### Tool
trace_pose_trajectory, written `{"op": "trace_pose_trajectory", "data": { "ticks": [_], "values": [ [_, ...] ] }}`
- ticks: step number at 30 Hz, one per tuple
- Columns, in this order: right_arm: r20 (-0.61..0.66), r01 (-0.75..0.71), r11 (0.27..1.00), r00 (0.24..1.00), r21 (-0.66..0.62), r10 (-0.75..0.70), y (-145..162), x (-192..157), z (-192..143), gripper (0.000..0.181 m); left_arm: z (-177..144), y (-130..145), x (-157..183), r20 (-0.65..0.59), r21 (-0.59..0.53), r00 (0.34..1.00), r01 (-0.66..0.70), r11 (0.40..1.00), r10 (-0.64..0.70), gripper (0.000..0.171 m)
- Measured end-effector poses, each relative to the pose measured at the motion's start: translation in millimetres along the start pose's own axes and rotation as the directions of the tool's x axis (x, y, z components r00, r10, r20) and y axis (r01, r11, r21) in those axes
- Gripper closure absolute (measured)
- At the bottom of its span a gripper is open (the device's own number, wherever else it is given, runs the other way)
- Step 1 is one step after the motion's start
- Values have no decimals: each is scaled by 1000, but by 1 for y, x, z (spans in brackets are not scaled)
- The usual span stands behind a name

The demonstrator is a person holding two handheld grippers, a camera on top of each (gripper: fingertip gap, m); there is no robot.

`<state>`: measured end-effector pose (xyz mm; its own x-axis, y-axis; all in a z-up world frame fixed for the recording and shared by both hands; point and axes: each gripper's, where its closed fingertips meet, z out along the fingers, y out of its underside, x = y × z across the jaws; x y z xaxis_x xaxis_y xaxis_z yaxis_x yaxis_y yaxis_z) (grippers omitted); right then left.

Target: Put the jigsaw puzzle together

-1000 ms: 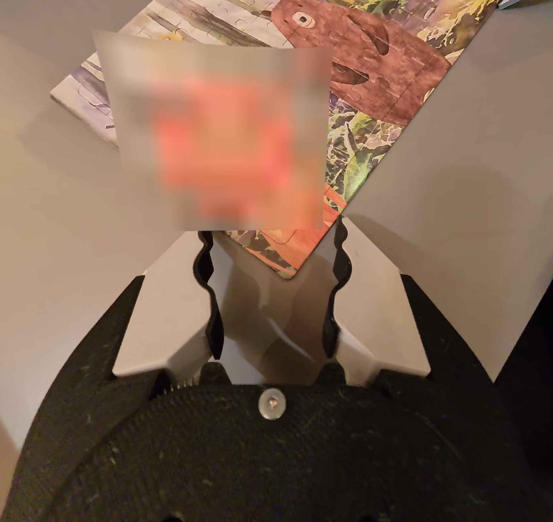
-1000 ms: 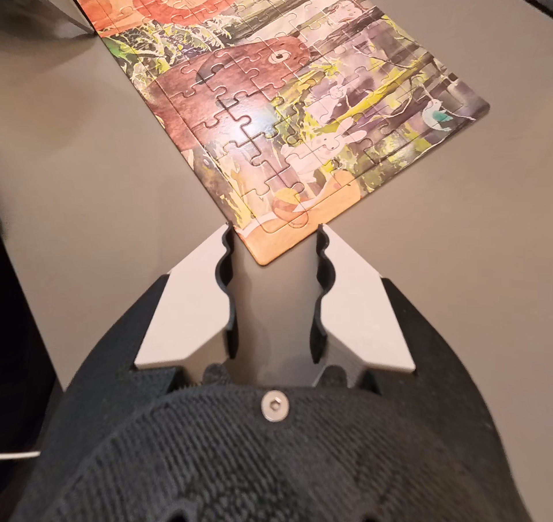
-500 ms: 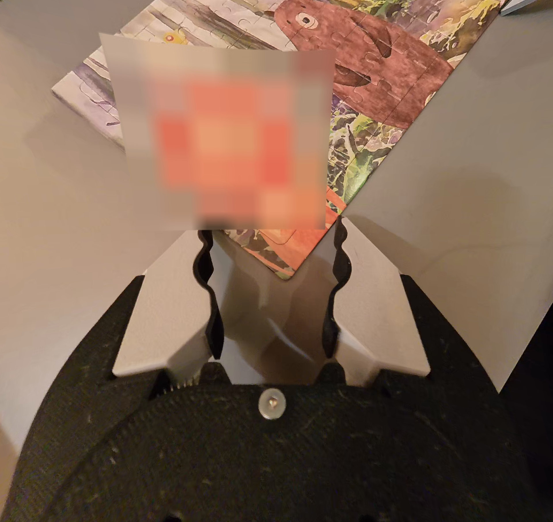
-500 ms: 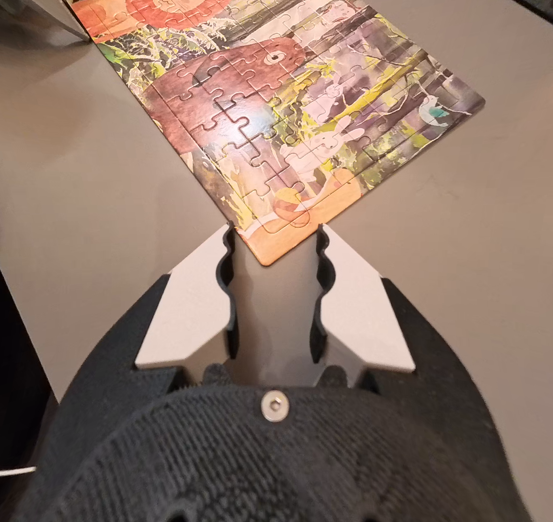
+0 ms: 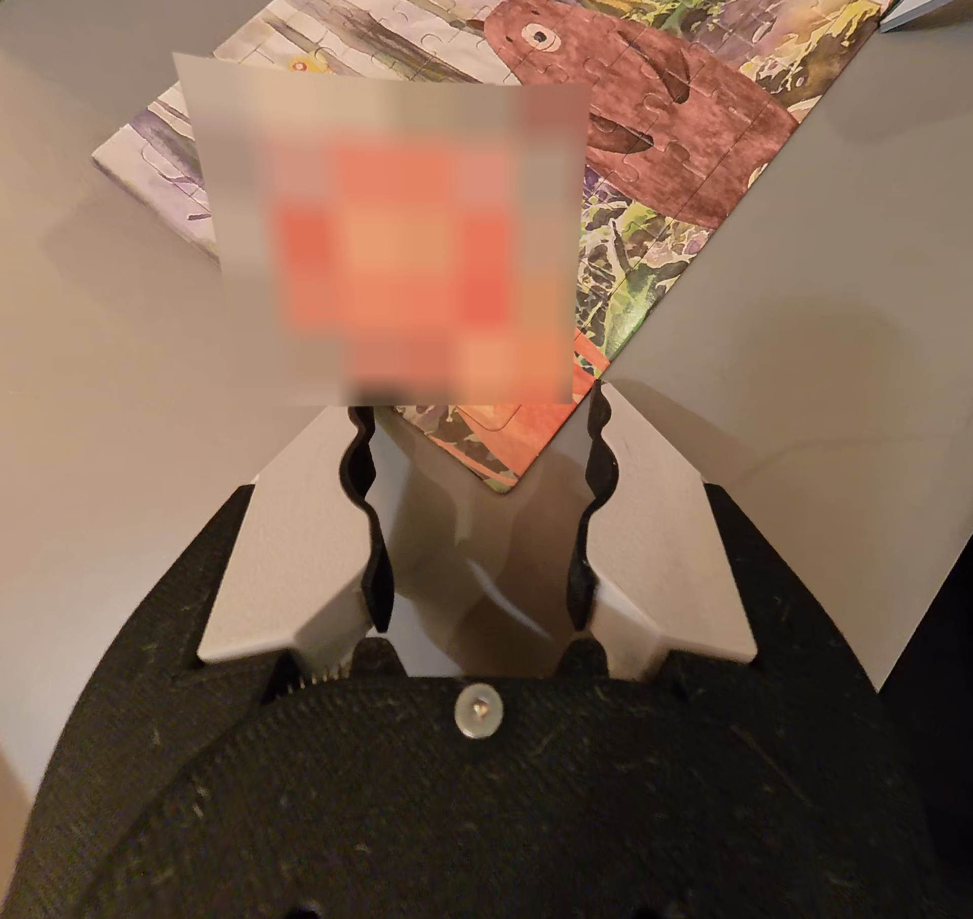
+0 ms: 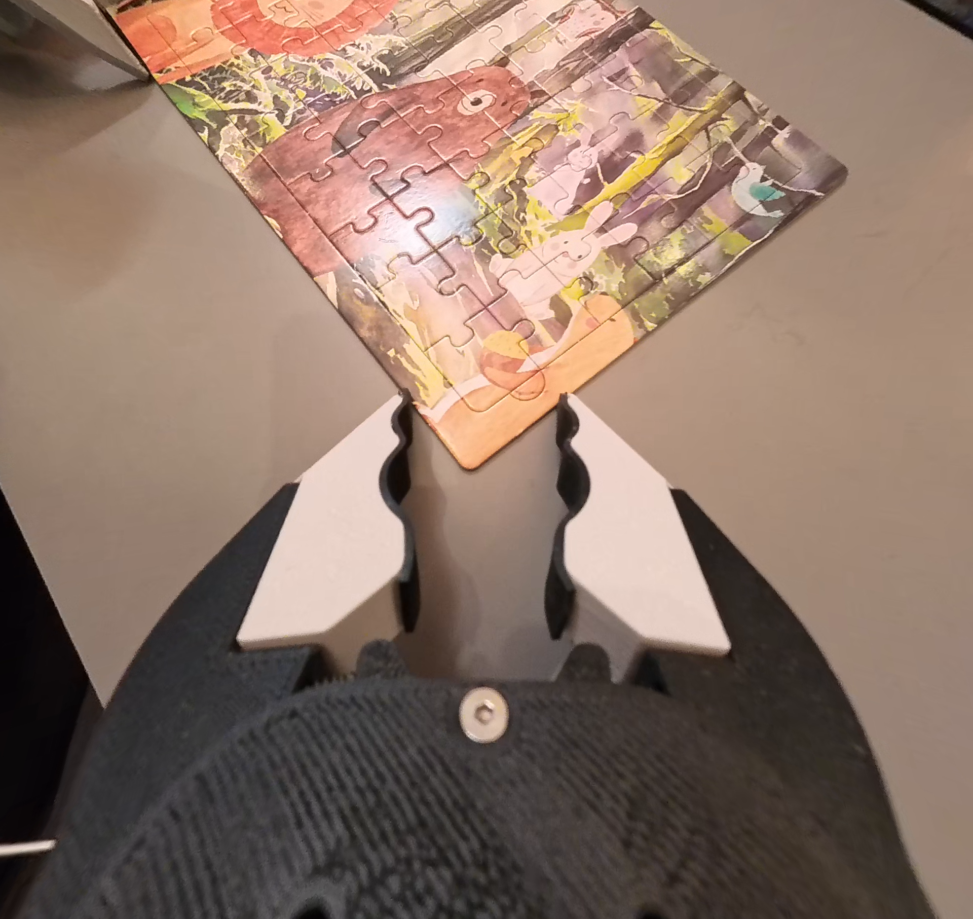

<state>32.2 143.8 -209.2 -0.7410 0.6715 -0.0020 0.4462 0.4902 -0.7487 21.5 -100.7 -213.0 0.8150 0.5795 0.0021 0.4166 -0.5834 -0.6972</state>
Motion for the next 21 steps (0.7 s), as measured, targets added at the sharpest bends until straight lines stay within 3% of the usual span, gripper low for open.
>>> {"op": "trace_pose_trajectory", "data": {
  "ticks": [21],
  "values": [
    [-4, 0, 1000, 1000, 0, 0, 0, 0, 0, 127, -1, 1, -1, 2, 2, 1000, 5, 1000, -5, 89]
  ]
}}
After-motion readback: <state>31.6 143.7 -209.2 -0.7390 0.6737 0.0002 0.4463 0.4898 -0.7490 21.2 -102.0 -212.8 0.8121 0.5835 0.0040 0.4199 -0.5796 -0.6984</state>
